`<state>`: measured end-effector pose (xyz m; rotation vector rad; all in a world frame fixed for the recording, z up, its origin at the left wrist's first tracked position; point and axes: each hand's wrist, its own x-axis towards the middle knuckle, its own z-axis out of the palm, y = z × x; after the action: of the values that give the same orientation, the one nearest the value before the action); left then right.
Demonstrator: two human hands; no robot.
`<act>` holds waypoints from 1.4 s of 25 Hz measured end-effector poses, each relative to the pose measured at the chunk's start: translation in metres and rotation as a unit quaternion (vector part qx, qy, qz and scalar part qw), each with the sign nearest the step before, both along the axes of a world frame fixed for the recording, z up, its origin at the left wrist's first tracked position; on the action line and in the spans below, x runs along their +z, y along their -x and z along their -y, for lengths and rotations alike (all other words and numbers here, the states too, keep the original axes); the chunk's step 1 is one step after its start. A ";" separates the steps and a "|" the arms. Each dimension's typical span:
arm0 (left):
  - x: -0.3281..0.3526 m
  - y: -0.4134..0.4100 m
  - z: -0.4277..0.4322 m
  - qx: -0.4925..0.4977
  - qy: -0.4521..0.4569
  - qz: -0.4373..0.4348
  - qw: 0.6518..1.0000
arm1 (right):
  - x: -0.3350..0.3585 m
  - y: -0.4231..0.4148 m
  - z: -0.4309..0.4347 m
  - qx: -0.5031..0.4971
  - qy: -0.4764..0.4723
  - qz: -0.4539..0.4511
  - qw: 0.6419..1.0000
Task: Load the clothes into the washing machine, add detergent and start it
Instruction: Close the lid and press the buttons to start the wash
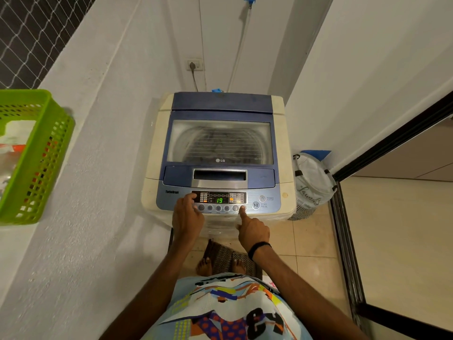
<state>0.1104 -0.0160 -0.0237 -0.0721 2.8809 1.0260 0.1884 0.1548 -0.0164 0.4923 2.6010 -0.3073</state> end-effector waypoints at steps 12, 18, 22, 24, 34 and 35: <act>0.003 -0.002 0.000 -0.001 0.002 0.021 1.000 | 0.005 0.018 -0.005 -0.050 0.040 -0.022 0.998; 0.005 -0.004 -0.001 -0.003 0.007 0.019 1.000 | 0.007 -0.001 0.005 -0.007 0.028 -0.020 0.999; 0.004 -0.007 -0.003 -0.012 0.011 0.019 1.000 | 0.009 -0.002 0.001 -0.029 0.030 -0.038 0.998; 0.003 -0.009 -0.003 -0.015 0.011 0.019 1.000 | 0.009 -0.004 -0.004 -0.048 0.035 -0.038 0.998; 0.005 -0.014 -0.005 -0.024 0.014 0.013 1.000 | -0.001 -0.007 -0.006 -0.029 0.031 -0.003 0.999; 0.005 -0.014 -0.005 -0.024 0.015 0.013 1.000 | -0.002 -0.007 -0.006 -0.027 0.024 0.004 0.999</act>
<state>0.1247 -0.0113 -0.0190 -0.0183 2.8604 0.9665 0.1956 0.1605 -0.0182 0.5456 2.5694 -0.3851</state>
